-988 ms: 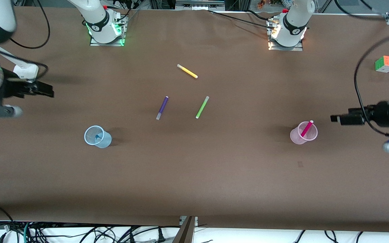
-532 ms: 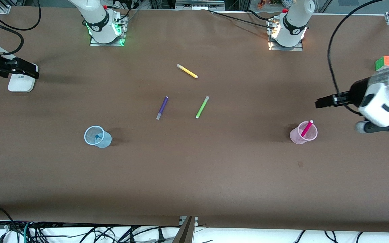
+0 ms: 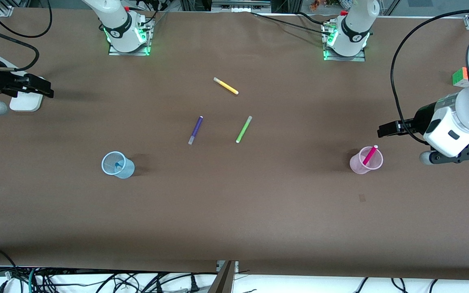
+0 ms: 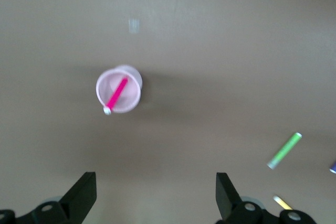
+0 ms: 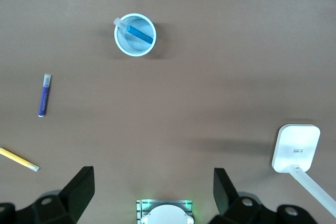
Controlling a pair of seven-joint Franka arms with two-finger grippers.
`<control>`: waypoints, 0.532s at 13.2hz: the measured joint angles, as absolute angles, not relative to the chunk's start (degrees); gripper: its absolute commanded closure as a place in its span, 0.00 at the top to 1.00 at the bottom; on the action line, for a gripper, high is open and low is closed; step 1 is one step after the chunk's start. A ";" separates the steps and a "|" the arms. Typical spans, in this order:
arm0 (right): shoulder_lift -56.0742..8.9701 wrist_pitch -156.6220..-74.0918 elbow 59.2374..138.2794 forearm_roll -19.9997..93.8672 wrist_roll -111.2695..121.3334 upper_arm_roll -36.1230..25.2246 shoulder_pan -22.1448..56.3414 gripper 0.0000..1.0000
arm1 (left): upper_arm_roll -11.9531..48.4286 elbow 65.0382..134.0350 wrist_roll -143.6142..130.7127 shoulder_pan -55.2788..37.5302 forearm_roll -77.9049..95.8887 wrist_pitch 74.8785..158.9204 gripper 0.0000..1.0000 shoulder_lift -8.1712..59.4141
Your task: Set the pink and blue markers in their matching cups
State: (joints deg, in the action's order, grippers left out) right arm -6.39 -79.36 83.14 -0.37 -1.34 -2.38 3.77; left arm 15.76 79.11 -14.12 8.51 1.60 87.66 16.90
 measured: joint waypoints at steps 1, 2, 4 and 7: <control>-6.46 -79.41 83.14 -0.37 -1.34 -2.38 3.76 1.00 | 15.76 85.85 -12.79 9.14 1.61 91.91 1.00 12.89; -6.50 -79.51 83.14 -0.37 -1.34 -2.38 3.75 1.00 | 15.77 91.21 -12.20 9.27 1.61 94.52 1.00 9.42; -6.51 -79.71 83.14 -0.38 -1.34 -2.38 3.75 1.00 | 15.68 95.72 -12.06 9.28 1.61 96.44 1.00 5.37; -6.51 -79.93 83.14 -0.38 -1.34 -2.38 3.75 1.00 | 15.09 93.19 -12.06 9.60 1.61 92.62 1.00 3.59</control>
State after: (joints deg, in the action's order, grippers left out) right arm -6.51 -79.93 83.14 -0.38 -1.34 -2.38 3.75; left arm 15.09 93.19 -12.06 9.60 1.61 92.62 3.59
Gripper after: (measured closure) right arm 0.000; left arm 0.000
